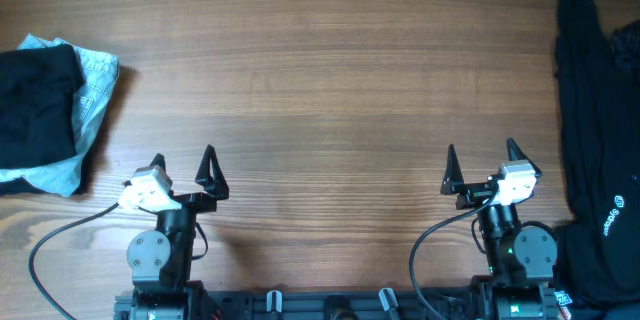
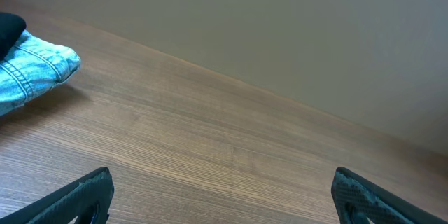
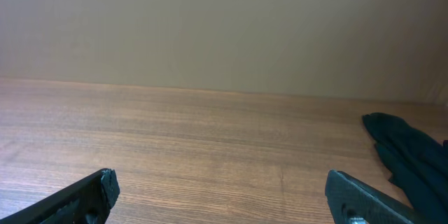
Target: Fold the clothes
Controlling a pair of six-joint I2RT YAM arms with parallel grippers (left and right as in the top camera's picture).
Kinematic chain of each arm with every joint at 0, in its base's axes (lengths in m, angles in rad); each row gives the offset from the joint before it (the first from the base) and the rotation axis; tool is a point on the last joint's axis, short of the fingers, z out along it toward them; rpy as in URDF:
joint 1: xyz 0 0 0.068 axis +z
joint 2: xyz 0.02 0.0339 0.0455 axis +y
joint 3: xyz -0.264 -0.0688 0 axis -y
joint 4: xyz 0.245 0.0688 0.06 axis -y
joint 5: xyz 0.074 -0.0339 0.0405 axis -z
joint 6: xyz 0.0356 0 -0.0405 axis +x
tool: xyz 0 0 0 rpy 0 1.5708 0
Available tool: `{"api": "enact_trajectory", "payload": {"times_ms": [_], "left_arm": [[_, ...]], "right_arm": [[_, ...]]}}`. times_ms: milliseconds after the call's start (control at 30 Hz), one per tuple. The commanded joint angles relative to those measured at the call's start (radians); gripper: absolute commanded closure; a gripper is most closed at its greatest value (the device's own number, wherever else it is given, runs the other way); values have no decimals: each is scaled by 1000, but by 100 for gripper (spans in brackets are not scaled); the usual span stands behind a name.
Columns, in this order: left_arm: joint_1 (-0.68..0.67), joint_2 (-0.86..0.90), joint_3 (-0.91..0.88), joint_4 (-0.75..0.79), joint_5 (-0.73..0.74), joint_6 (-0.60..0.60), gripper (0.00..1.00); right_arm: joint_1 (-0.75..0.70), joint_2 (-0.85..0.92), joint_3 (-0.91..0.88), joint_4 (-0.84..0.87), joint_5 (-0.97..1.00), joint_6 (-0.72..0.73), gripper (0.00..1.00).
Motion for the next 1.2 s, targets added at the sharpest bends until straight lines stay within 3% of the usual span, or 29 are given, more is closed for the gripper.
{"api": "enact_trajectory", "payload": {"times_ms": [0,633,733,833,1000,1167], "left_arm": [[5,-5,-6,0,-13,20,0],[5,-5,-6,0,-12,19,0],[5,-5,-5,2,13,18,0],[5,4,24,0,13,16,0],[5,184,148,0,13,16,0],[5,496,346,-27,31,16,0]], "right_arm": [[6,5,0,2,-16,-19,0],[6,5,0,3,-24,-16,0],[6,5,0,2,-24,103,0],[6,6,32,-43,15,122,0],[5,123,179,-175,82,124,0],[5,452,441,-361,100,145,0]]}}
